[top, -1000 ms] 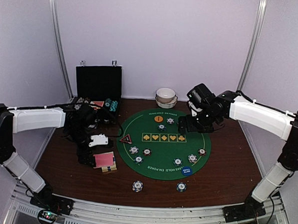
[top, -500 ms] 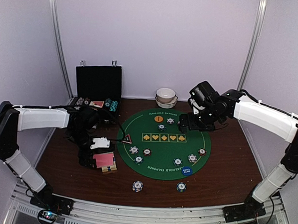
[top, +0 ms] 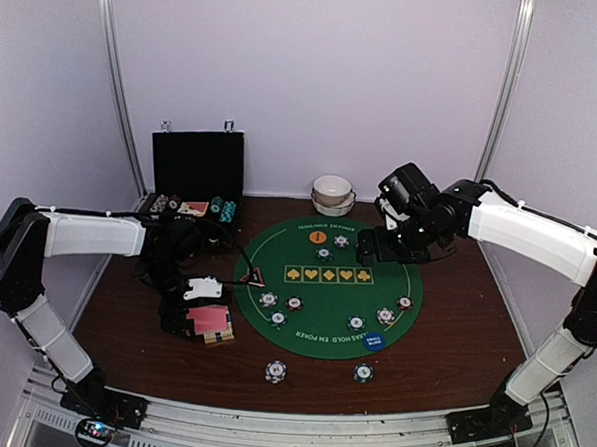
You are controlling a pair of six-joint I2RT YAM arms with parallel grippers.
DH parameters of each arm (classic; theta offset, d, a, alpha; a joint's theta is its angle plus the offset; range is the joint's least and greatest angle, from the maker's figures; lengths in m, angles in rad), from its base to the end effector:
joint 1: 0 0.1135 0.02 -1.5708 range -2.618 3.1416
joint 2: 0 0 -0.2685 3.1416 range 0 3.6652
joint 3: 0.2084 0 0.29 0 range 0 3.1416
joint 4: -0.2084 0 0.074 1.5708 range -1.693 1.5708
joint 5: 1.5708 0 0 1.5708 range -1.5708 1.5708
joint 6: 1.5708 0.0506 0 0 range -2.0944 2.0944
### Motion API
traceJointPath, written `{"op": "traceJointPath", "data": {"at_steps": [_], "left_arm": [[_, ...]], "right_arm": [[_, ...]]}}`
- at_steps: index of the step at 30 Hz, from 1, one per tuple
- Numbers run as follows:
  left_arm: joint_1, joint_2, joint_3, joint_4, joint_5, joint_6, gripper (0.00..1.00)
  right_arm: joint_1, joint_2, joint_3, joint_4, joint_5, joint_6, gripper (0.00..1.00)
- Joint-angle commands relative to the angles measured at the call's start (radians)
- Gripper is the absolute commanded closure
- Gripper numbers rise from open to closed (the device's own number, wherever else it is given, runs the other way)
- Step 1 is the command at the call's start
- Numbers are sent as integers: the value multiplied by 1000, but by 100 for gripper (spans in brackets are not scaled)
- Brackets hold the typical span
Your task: Distribute texas hold em gaming equipment
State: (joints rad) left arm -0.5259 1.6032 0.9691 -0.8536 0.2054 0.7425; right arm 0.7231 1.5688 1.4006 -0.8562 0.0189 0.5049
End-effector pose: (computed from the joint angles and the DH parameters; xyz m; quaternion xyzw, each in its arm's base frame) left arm 0.2569 -0.1611 0.1390 0.5923 0.7981 -0.0974 0.0521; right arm 0.2810 0.2467 0.2872 -0.1023 0.9574 0.1480 0.2258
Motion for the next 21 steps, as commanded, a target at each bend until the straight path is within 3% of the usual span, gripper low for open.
{"op": "traceJointPath", "data": {"at_steps": [1, 21], "left_arm": [[-6, 21, 21, 41, 17, 0, 2], [-7, 71, -11, 133, -11, 0, 2]], "right_arm": [[9, -27, -9, 3, -5, 6, 1], [15, -24, -6, 3, -16, 1, 1]]}}
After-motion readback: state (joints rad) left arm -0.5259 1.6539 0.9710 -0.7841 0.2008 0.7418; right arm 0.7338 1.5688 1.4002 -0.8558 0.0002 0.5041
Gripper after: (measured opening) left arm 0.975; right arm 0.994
